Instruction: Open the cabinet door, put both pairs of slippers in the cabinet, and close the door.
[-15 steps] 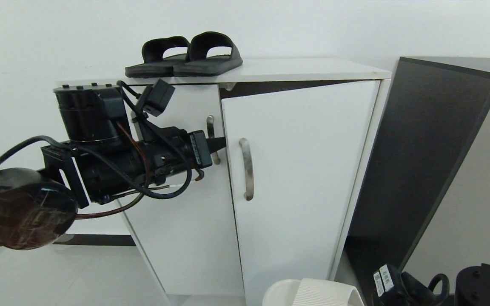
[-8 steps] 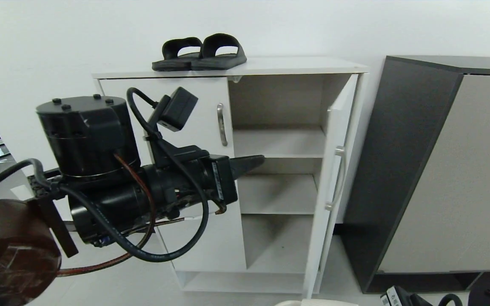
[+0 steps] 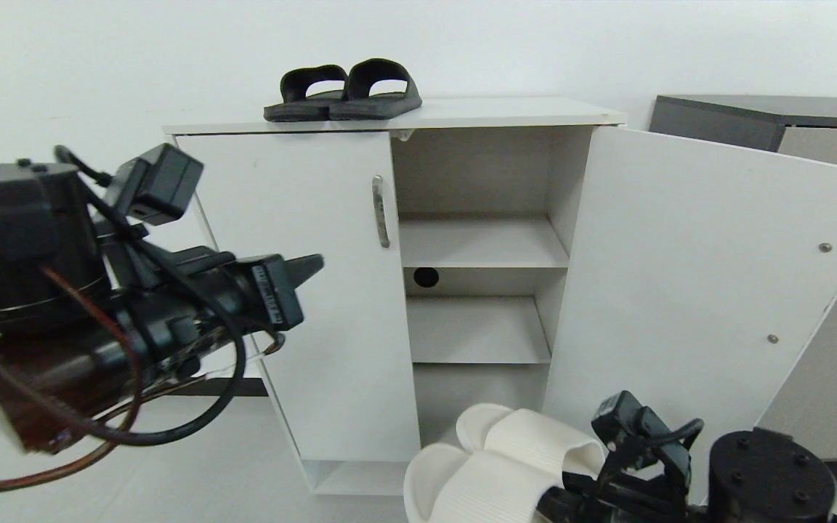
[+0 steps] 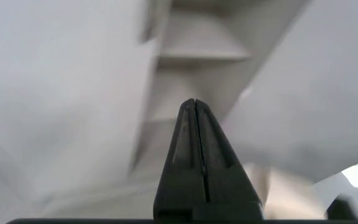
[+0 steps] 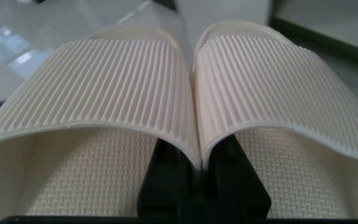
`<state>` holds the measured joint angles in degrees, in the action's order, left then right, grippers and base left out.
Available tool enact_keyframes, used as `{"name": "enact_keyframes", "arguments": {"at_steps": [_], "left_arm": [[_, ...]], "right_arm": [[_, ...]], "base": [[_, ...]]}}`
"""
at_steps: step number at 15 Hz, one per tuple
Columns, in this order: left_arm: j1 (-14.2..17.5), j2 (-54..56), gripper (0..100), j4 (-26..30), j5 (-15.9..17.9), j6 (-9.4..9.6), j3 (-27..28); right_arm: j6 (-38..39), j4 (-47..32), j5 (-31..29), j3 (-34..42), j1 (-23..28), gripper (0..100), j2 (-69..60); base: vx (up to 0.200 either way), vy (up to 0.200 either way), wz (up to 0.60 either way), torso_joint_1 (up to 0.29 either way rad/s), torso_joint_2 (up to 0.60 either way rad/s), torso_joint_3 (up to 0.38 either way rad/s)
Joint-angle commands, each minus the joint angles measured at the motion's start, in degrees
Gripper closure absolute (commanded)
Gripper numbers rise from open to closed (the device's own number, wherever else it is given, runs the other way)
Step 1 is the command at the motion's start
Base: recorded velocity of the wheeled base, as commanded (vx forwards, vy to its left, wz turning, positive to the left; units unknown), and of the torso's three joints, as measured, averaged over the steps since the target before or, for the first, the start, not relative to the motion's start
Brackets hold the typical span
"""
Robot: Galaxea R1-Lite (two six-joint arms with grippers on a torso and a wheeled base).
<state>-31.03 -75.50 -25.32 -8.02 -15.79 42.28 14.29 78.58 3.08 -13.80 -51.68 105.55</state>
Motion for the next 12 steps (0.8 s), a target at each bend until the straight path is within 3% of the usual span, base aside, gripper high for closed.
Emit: {"name": "enact_keyframes", "arguments": {"at_steps": [1,2,3,4,5,6,7,8,9,10,11,12], "left_arm": [[-2.5,17.7,100,18.8,-12.5,-0.03,-3.1],[-1.8,24.2,100,25.6,-16.6,-1.18,-4.9],[-0.4,27.8,100,27.2,-18.2,-1.18,-6.6],[7.1,35.8,100,28.1,-20.4,-0.39,-11.0],[10.2,38.5,100,28.1,-21.4,0.23,-12.6],[19.2,46.1,100,28.1,-25.0,3.22,-17.8],[26.6,51.4,100,28.1,-25.2,5.06,-21.6],[30.4,54.8,100,28.1,-25.2,6.47,-24.7],[34.5,61.3,100,28.1,-25.1,9.81,-30.0],[35.4,65.1,100,28.1,-25.1,12.10,-33.3],[35.7,67.7,100,28.1,-24.6,13.06,-35.7],[35.5,70.7,100,28.0,-20.5,13.85,-38.0]], "right_arm": [[0.2,-0.3,-3.6,-4.7,1.8,100,6.2],[0.1,-0.3,-4.1,-5.4,3.5,100,7.4],[0.1,-0.3,-4.1,-5.6,4.1,100,7.7],[0.0,-0.3,-4.1,-5.7,5.4,100,8.5],[0.0,-0.3,-4.1,-5.7,5.5,100,8.6],[-0.2,-0.2,-4.1,-5.7,5.4,100,8.5],[-0.6,-0.1,-4.1,-5.7,5.4,100,8.5],[-0.7,-0.1,-4.1,-5.7,5.4,100,8.5],[-0.7,-0.1,-4.1,-5.5,5.4,100,8.5],[-0.7,-0.1,-4.1,-5.5,5.4,100,8.5],[-0.7,0.0,-4.1,-5.4,5.3,100,8.5],[-0.7,0.0,-4.1,-5.4,5.3,100,8.5]], "base": [[0.000,0.000,0.00,0.000,0.00,0.000],[0.000,0.000,0.00,0.000,0.00,0.000],[0.000,0.000,0.00,0.000,0.00,0.000],[0.000,0.000,0.00,0.000,0.00,0.000],[0.000,0.000,0.00,0.000,0.00,0.000],[0.000,0.000,0.00,0.000,0.00,0.000],[0.000,0.000,0.00,0.000,0.00,0.000],[0.000,0.000,0.00,0.000,0.00,0.000],[0.000,0.000,0.00,0.000,0.00,0.000],[0.000,0.000,0.00,0.000,0.00,0.000],[0.000,0.000,0.00,0.000,0.00,0.000],[0.000,0.000,0.00,0.000,0.00,0.000]]}}
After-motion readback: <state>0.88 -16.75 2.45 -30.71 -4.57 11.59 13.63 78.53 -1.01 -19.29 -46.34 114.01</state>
